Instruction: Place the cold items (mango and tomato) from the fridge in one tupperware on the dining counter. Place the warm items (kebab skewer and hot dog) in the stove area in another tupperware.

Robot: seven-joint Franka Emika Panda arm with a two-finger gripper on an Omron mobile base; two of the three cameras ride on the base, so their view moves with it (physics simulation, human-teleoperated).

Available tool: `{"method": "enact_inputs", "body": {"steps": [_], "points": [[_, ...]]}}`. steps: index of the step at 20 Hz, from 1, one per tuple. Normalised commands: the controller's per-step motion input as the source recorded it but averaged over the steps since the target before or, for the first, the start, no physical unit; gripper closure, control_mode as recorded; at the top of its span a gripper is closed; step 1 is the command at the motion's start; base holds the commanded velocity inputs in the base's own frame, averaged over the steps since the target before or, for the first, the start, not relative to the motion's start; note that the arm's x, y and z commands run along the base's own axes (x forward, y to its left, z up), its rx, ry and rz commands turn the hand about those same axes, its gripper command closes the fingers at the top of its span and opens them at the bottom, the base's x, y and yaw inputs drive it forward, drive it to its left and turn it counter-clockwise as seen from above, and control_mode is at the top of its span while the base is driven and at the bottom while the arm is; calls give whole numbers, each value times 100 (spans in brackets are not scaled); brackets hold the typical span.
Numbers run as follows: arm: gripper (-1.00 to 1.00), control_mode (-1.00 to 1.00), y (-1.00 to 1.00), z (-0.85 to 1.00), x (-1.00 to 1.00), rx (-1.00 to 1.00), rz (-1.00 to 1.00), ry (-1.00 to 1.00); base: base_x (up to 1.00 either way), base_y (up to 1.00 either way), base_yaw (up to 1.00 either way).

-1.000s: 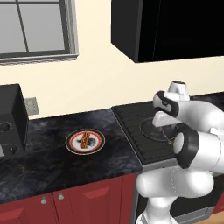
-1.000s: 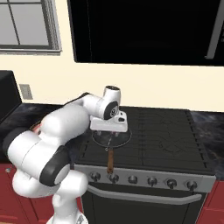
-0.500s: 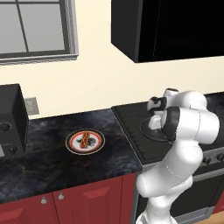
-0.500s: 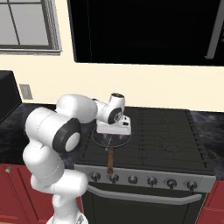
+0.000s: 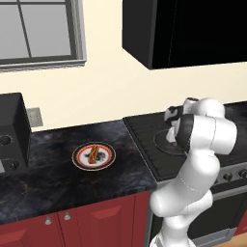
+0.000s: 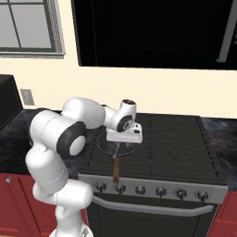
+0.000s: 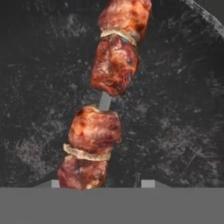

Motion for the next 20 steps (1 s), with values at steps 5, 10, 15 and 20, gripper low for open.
{"method": "enact_inputs", "body": {"steps": [5, 10, 15, 20], "points": [[100, -100, 6, -7, -34, 0, 0, -28, 0, 0, 0], [100, -100, 11, 36, -51, -6, 0, -18, 0, 0, 0], [100, -100, 6, 65, -54, -11, 0, -20, 0, 0, 0], [100, -100, 8, 74, -58, -16, 0, -16, 0, 0, 0]]}}
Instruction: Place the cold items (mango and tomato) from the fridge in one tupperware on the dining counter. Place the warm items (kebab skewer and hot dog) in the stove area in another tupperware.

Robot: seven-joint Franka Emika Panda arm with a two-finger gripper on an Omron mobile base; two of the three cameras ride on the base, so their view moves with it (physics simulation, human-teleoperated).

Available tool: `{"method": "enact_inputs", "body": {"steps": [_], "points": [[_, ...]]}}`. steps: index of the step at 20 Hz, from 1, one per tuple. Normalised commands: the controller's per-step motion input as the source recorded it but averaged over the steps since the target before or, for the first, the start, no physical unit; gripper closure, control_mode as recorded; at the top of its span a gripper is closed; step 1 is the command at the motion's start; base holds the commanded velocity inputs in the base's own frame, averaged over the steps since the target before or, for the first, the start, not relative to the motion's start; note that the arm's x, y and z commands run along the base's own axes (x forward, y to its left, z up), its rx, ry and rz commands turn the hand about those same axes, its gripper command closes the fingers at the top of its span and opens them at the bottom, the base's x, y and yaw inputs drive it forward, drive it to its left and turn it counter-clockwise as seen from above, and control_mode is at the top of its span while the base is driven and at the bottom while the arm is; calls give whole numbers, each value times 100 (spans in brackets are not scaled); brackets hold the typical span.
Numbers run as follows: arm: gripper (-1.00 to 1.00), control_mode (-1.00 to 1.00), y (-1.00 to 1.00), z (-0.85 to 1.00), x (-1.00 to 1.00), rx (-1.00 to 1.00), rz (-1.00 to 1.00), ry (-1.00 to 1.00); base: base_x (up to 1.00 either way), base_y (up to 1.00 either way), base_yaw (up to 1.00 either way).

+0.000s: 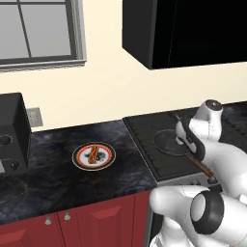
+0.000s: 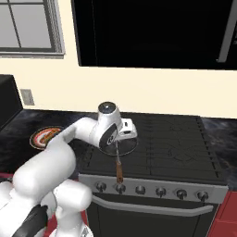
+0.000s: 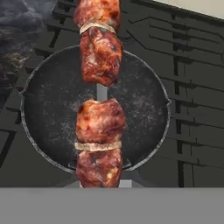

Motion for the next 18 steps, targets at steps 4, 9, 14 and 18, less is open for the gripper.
{"method": "enact_inputs", "body": {"steps": [4, 9, 14, 18], "points": [[100, -100, 15, 79, -57, -20, 0, -13, 0, 0, 0], [100, -100, 19, 71, -63, -22, 0, -10, 0, 0, 0], [100, -100, 13, 70, -69, -21, 3, -7, 0, 0, 0], [100, -100, 23, 66, -66, -20, 2, 0, 0, 0, 0]]}}
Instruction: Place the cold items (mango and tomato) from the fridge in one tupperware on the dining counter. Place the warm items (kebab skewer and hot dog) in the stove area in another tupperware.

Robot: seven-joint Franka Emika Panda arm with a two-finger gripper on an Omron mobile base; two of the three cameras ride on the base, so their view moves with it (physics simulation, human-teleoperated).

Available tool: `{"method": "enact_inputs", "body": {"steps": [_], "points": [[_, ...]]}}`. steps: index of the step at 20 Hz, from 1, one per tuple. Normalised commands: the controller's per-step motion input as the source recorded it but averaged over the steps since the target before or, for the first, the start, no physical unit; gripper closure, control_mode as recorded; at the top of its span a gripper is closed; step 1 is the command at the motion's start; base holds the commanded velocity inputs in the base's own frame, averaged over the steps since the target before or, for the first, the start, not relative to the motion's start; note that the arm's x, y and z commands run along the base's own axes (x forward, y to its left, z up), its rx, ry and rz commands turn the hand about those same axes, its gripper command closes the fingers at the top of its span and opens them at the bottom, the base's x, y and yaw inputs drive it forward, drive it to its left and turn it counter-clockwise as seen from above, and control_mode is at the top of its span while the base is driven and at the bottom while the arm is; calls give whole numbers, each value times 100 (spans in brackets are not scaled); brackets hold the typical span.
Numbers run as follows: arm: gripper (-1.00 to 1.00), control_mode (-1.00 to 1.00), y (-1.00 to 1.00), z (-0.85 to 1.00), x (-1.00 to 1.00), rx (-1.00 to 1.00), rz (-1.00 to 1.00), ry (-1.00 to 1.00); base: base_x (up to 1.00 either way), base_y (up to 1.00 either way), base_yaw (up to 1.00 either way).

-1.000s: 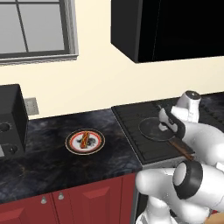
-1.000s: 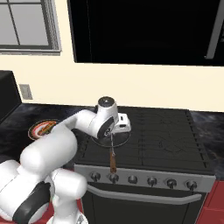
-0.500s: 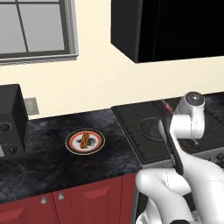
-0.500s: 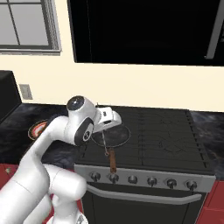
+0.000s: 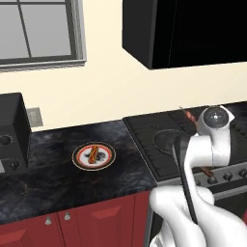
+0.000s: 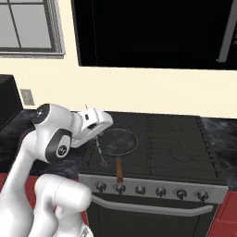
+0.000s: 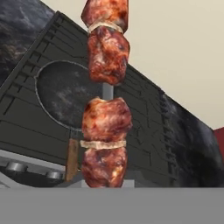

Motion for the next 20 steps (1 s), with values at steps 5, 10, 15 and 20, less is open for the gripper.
{"method": "enact_inputs", "body": {"steps": [5, 10, 15, 20], "points": [[100, -100, 35, 56, -63, -18, 0, 0, 0, 0, 0], [100, 100, 28, 22, -40, -9, 0, 5, -29, 22, 0], [100, 100, 0, 0, 0, 0, 0, 0, -74, 80, 0], [100, 100, 0, 0, 0, 0, 0, 0, -70, 97, -21]]}}
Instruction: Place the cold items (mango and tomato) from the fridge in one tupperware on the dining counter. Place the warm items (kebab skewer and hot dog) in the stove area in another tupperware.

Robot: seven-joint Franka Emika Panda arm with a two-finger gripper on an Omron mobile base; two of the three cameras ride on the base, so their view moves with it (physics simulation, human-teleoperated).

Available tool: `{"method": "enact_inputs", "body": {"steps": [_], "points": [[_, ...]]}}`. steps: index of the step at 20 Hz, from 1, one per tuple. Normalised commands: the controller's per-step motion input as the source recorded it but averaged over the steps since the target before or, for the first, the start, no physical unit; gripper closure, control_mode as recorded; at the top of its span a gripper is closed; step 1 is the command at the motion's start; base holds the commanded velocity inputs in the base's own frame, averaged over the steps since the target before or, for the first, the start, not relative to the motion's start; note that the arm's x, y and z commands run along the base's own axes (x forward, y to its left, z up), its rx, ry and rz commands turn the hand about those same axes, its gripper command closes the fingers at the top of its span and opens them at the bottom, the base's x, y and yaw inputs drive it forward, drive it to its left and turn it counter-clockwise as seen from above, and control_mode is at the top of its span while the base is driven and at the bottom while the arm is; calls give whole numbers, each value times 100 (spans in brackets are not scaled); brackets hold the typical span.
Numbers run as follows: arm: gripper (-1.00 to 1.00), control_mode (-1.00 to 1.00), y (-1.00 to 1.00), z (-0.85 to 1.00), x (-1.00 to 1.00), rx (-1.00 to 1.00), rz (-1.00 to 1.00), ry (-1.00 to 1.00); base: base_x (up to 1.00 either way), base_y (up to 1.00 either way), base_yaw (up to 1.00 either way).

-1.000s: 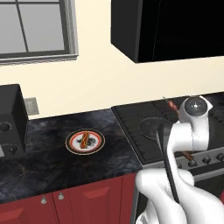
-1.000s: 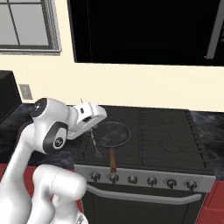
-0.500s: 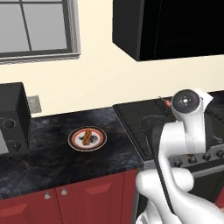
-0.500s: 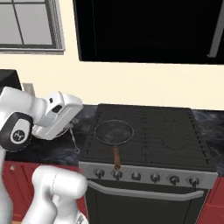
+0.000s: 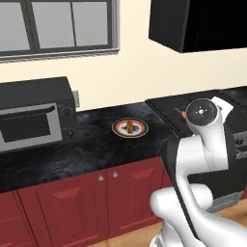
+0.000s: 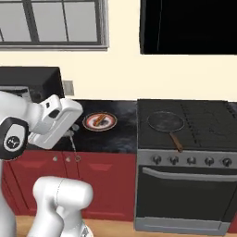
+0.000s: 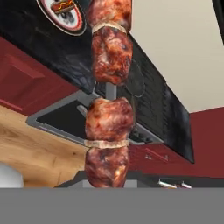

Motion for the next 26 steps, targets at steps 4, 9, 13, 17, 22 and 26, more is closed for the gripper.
{"method": "enact_inputs", "body": {"steps": [4, 9, 13, 17, 22, 26], "points": [[100, 100, 0, 0, 0, 0, 0, 0, -83, 69, -54], [100, 100, 0, 0, 0, 0, 0, 0, -96, 65, -55], [100, 100, 0, 0, 0, 0, 0, 0, -80, 78, -44], [100, 100, 0, 0, 0, 0, 0, 0, -98, 43, -40], [100, 100, 0, 0, 0, 0, 0, 0, -100, 4, -31], [100, 100, 0, 0, 0, 0, 0, 0, -100, 4, -36]]}}
